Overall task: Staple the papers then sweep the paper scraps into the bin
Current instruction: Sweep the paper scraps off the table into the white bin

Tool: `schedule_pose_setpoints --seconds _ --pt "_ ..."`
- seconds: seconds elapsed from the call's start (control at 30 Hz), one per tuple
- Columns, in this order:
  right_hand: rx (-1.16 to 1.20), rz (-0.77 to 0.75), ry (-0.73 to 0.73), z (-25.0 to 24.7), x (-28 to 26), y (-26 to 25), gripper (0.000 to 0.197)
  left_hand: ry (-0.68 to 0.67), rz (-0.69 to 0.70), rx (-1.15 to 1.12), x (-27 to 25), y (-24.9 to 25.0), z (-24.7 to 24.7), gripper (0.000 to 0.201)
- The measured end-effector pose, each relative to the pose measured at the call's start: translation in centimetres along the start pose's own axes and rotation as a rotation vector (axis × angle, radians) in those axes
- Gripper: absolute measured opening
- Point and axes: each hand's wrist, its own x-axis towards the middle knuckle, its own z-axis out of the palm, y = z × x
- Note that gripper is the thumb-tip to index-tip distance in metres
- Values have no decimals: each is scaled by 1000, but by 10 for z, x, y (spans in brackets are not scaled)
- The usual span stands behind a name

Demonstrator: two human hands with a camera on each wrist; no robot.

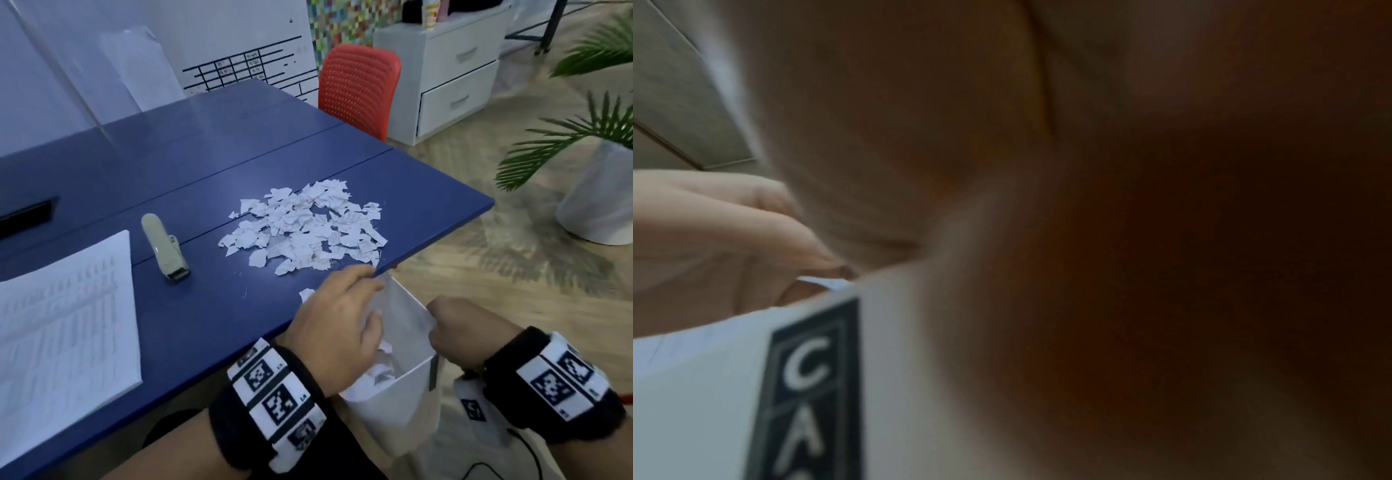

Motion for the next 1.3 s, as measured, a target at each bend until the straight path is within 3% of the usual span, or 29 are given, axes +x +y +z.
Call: schedule_pose_setpoints --seconds 0.1,0.2,0.27,0.33,0.57,0.8,0.87,0.97,1.03,1.17,1.3 --pt "-19 12 3 1 0 -7 8 24 -181 104 23 -22 -20 50" --pt "-27 23 17 1 0 -12 8 -188 -381 288 38 -49 -31 61" --pt "-18 38 16 1 0 -14 9 -308 -410 300 37 -58 -31 64" --pt "-16 44 16 1 0 -15 9 -344 -377 308 30 -58 -27 67" --pt "-3 72 -5 -1 -1 -24 10 -270 -257 316 12 -22 -14 60" --pt "24 66 -9 0 3 -23 13 -173 -43 199 -5 -4 -6 38" --pt "32 56 -12 0 4 -23 11 -156 -46 150 -3 -6 -9 35" --pt "43 52 -12 -1 3 -22 10 -22 -119 140 4 -18 -22 36" --pt "39 50 -12 -1 3 -20 10 -15 -241 183 8 -29 -34 44" --pt "49 56 -11 -2 3 -14 15 -224 -525 364 10 -55 -46 69" --pt "58 80 -4 -7 -2 -11 15 -385 -623 337 18 -77 -45 78"
